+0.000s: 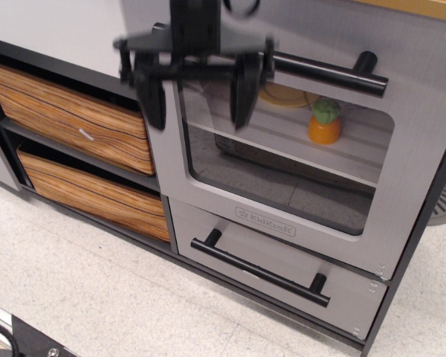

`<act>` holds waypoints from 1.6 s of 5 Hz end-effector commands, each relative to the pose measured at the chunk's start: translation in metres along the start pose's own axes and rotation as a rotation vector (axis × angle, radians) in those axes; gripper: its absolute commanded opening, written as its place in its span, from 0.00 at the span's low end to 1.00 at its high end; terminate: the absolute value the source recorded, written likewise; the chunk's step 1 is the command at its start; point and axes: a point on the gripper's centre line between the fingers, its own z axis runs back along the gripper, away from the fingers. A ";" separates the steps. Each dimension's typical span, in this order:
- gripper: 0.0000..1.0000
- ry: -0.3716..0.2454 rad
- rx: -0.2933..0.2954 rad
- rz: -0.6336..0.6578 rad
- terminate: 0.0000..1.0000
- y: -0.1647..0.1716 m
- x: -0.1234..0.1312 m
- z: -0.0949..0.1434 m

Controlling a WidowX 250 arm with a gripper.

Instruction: Open oven

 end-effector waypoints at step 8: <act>1.00 -0.138 -0.153 0.604 0.00 0.031 0.060 0.001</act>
